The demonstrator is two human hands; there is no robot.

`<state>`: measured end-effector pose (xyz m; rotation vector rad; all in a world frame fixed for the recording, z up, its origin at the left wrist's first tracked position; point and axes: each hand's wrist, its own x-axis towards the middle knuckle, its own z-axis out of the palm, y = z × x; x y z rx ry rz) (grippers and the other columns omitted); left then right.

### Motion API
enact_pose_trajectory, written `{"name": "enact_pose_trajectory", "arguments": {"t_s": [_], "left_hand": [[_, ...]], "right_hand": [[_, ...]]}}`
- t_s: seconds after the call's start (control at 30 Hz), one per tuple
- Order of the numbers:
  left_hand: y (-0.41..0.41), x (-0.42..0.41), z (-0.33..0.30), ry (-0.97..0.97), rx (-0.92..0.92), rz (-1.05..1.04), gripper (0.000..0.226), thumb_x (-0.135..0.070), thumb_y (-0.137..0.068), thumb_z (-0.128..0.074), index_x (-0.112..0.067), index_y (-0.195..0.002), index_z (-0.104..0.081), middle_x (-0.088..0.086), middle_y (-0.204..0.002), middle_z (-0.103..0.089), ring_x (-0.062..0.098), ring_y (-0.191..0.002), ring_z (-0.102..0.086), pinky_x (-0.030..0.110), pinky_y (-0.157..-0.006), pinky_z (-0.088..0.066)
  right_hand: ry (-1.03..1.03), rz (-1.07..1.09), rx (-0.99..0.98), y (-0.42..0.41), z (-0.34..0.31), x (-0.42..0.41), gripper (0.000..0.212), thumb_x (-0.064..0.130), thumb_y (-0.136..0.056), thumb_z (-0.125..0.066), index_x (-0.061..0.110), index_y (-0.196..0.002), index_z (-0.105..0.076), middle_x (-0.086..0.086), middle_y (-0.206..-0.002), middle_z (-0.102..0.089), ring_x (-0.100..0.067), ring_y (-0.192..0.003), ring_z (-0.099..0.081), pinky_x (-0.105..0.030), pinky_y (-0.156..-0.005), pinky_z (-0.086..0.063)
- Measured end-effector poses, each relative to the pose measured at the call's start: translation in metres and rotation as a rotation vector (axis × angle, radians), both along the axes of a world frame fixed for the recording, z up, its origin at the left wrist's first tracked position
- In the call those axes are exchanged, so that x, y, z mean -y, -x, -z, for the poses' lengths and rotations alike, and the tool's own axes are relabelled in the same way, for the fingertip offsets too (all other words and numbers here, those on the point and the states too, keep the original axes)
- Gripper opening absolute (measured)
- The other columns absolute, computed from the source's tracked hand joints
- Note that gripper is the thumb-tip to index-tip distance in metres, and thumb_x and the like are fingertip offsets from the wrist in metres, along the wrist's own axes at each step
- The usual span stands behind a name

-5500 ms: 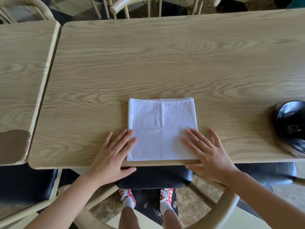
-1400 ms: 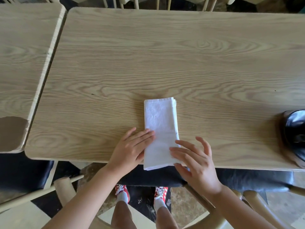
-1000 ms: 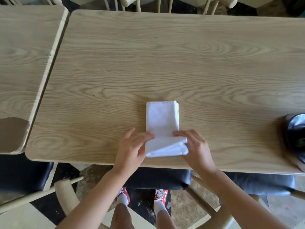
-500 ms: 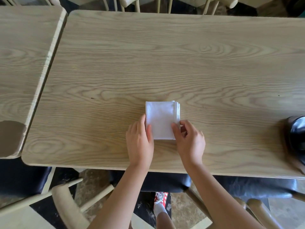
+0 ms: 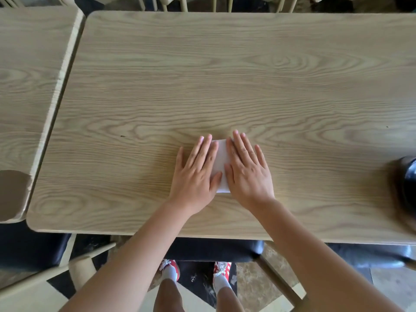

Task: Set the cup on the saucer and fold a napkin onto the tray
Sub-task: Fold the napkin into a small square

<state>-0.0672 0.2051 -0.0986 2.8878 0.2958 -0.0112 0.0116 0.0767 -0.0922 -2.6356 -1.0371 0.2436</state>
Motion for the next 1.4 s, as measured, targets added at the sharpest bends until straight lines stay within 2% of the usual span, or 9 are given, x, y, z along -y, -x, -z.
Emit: {"name": "enact_pose_trajectory", "arguments": {"t_s": [0.13, 0.37, 0.6, 0.7, 0.83, 0.93, 1.0, 1.23, 1.4], "left_hand": [[-0.003, -0.004, 0.003, 0.005, -0.026, 0.021, 0.061, -0.040, -0.090, -0.027, -0.018, -0.147, -0.021, 0.009, -0.156, -0.020, 0.023, -0.145, -0.014, 0.052, -0.111, -0.020], [0.008, 0.015, -0.010, 0.017, -0.170, -0.063, 0.070, -0.051, -0.089, -0.014, -0.017, -0.149, -0.004, 0.012, -0.158, 0.001, 0.026, -0.146, 0.003, 0.048, -0.117, -0.012], [0.053, 0.064, -0.026, -0.067, -0.204, -0.130, 0.073, -0.059, -0.088, -0.023, -0.013, -0.144, -0.032, 0.026, -0.148, -0.031, 0.039, -0.132, -0.039, 0.052, -0.102, -0.038], [0.055, 0.061, -0.034, 0.003, -0.131, -0.130, 0.065, -0.054, -0.087, -0.027, -0.016, -0.137, -0.043, 0.020, -0.135, -0.049, 0.036, -0.113, -0.054, 0.046, -0.092, -0.046], [0.043, 0.041, -0.043, 0.328, 0.062, -0.400, 0.039, -0.034, -0.092, -0.045, -0.008, -0.120, -0.052, 0.010, -0.102, -0.064, 0.032, -0.094, -0.058, 0.041, -0.078, -0.044], [0.022, 0.028, -0.042, 0.320, -0.001, -0.551, 0.027, -0.032, -0.094, -0.043, -0.010, -0.103, -0.054, 0.008, -0.090, -0.067, 0.033, -0.085, -0.059, 0.038, -0.068, -0.039], [0.010, 0.027, -0.040, 0.308, -0.077, -0.542, 0.028, -0.034, -0.094, -0.042, -0.009, -0.089, -0.053, 0.007, -0.081, -0.064, 0.031, -0.076, -0.059, 0.036, -0.061, -0.037], [0.002, 0.020, -0.034, 0.586, -0.054, -0.579, 0.026, -0.021, -0.088, -0.051, -0.013, -0.063, -0.048, -0.003, -0.057, -0.052, 0.021, -0.055, -0.045, 0.031, -0.048, -0.031], [0.017, 0.011, -0.043, 0.895, -0.094, -0.648, 0.014, -0.022, -0.089, -0.054, -0.012, -0.090, -0.064, -0.007, -0.073, -0.060, 0.012, -0.067, -0.056, 0.027, -0.063, -0.043]], "right_hand": [[0.001, -0.047, 0.042, -0.006, 0.002, 0.001, 0.059, 0.031, -0.090, -0.022, 0.009, -0.145, -0.026, -0.006, -0.155, -0.023, -0.019, -0.144, -0.017, -0.041, -0.116, -0.010], [0.173, -0.366, 0.113, -0.034, -0.008, 0.009, 0.060, 0.033, -0.092, -0.018, 0.010, -0.147, -0.018, -0.005, -0.157, -0.017, -0.020, -0.144, -0.013, -0.041, -0.117, -0.013], [0.371, -0.830, 0.512, -0.076, -0.017, 0.015, 0.053, 0.038, -0.095, -0.019, 0.022, -0.145, -0.026, 0.005, -0.151, -0.032, -0.016, -0.138, -0.030, -0.049, -0.110, -0.027], [0.292, -0.600, 0.579, -0.064, -0.020, 0.021, 0.054, 0.046, -0.094, -0.035, 0.026, -0.144, -0.030, -0.001, -0.149, -0.037, -0.020, -0.138, -0.032, -0.052, -0.109, -0.030], [-0.028, 0.138, 0.168, -0.017, -0.021, 0.045, 0.064, 0.034, -0.083, -0.063, 0.016, -0.139, -0.039, -0.017, -0.138, -0.047, -0.038, -0.124, -0.045, -0.050, -0.097, -0.040], [-0.129, 0.412, -0.011, 0.017, -0.022, 0.054, 0.033, 0.024, -0.080, -0.065, 0.008, -0.109, -0.058, -0.015, -0.102, -0.056, -0.038, -0.089, -0.056, -0.041, -0.071, -0.046], [-0.156, 0.539, -0.162, 0.030, -0.023, 0.052, 0.021, 0.027, -0.084, -0.060, 0.010, -0.094, -0.059, -0.010, -0.094, -0.056, -0.033, -0.080, -0.056, -0.035, -0.061, -0.044], [-0.428, 0.691, -0.389, 0.039, -0.035, 0.030, 0.015, 0.019, -0.087, -0.055, 0.009, -0.097, -0.050, -0.002, -0.090, -0.059, -0.021, -0.083, -0.052, -0.032, -0.069, -0.039], [-0.630, 0.679, -0.618, 0.036, -0.058, 0.032, 0.012, 0.017, -0.087, -0.055, 0.026, -0.093, -0.049, 0.008, -0.066, -0.065, 0.002, -0.056, -0.054, -0.011, -0.048, -0.039]]}}
